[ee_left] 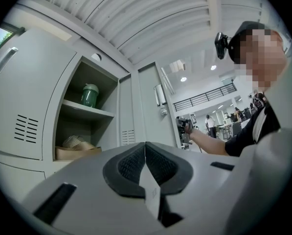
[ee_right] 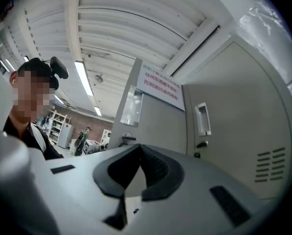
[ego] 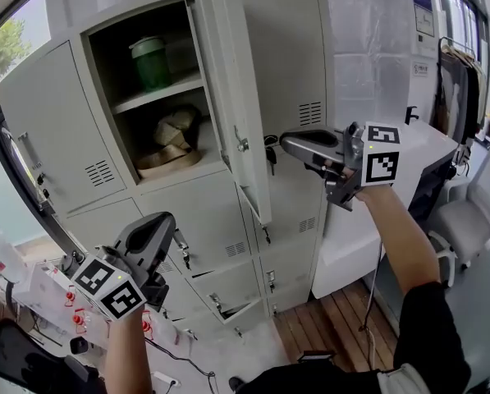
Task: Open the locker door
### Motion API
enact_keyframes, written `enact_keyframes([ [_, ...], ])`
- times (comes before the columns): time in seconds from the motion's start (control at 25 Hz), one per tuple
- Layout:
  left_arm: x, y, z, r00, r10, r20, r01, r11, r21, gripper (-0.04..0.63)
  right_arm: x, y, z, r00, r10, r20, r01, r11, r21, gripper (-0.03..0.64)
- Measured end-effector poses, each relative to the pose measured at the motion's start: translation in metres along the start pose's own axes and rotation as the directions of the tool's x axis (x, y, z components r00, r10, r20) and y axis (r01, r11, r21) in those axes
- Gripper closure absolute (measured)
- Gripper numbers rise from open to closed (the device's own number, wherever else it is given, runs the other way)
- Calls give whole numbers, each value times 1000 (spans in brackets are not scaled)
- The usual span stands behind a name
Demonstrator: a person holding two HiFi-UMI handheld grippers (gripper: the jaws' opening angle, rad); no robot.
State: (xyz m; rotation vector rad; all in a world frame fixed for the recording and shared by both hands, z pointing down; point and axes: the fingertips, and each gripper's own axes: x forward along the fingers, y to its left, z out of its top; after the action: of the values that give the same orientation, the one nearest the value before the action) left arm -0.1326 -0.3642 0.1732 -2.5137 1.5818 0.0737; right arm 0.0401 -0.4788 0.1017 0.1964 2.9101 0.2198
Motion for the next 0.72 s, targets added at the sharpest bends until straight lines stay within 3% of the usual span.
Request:
enact_keyframes([
  [0.36,-37,-6,-45,1000,3,26,-3,1000,-12,580,-13,31,-89,971,-236,-42,234,971,-45,604],
  [0.52,-62,-10,-75,1000,10,16,-9,1000,-25,580,-11,65,-126,945,-324,-52,323,946,-36,604],
  [0.72,-94,-23,-109,1000,25,-14,-25,1000,10,580,-9,109,-155,907,-419,-50,418,908,-26,604],
])
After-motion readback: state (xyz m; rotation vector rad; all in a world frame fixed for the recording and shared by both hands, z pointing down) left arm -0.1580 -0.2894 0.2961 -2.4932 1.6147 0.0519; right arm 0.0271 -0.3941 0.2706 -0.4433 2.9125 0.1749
